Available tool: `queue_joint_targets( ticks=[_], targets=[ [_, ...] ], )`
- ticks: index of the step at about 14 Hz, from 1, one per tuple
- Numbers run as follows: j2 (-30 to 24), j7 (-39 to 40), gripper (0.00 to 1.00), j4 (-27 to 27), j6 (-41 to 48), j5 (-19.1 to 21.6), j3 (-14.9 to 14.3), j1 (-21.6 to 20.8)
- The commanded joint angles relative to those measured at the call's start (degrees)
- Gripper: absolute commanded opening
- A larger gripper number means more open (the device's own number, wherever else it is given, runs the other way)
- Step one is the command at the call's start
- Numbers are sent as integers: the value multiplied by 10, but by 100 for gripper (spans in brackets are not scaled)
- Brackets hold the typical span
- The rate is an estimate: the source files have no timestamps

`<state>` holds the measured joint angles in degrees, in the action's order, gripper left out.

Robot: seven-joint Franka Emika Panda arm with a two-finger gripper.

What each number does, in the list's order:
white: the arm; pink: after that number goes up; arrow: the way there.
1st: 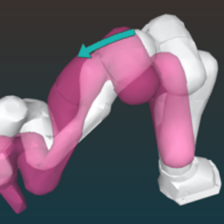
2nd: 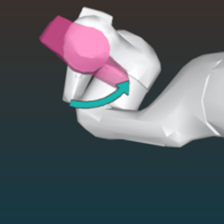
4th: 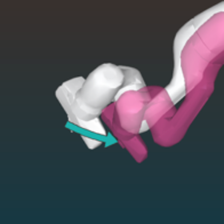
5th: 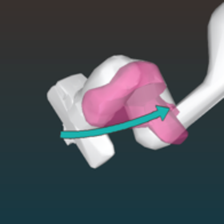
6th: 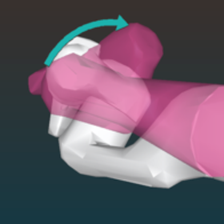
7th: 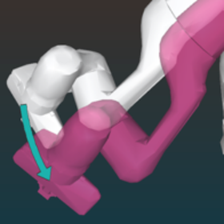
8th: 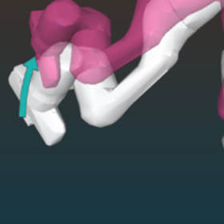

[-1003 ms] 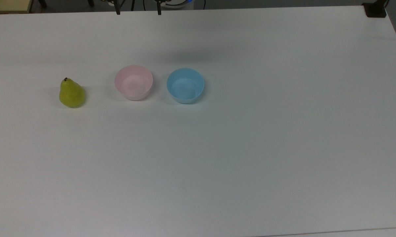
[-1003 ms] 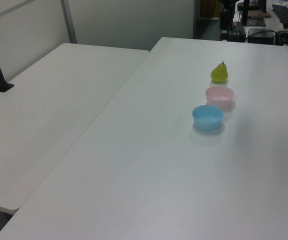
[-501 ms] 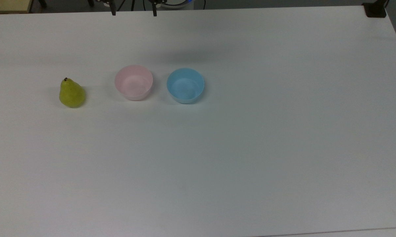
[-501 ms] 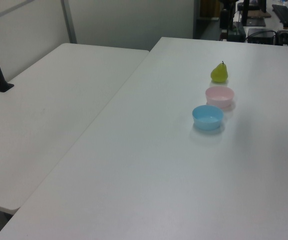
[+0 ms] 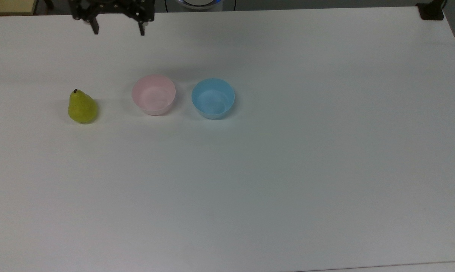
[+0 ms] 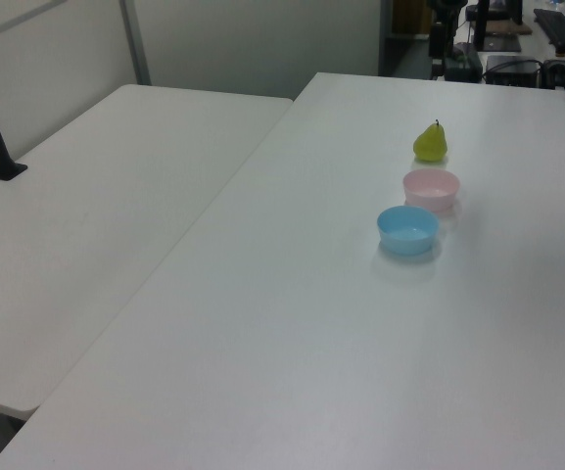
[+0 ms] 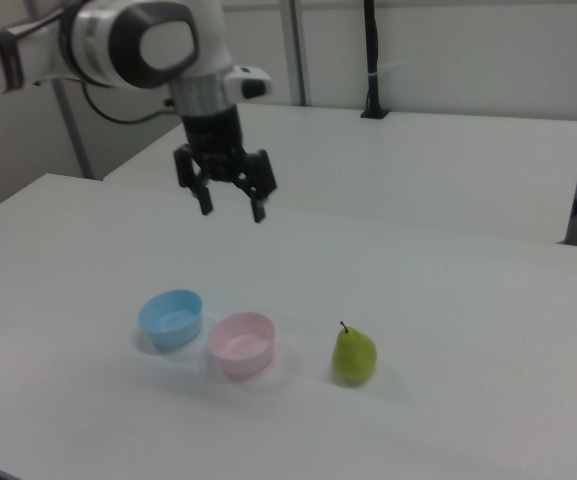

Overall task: Place the pear in the bowl
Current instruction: 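Move the open gripper over the yellow-green pear and lower it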

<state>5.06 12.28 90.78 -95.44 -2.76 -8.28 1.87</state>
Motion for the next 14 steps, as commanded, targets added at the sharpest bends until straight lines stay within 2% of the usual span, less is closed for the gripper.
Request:
queue_joint_targets(
  ticks=[1, 7, 14],
  targets=[
    [30, 49, 100, 3, -40, -8, -1, 37],
    [68, 135, 100, 43, -130, -8, -1, 92],
    [169, 144, 100, 48, -229, -11, -2, 119]
  ],
)
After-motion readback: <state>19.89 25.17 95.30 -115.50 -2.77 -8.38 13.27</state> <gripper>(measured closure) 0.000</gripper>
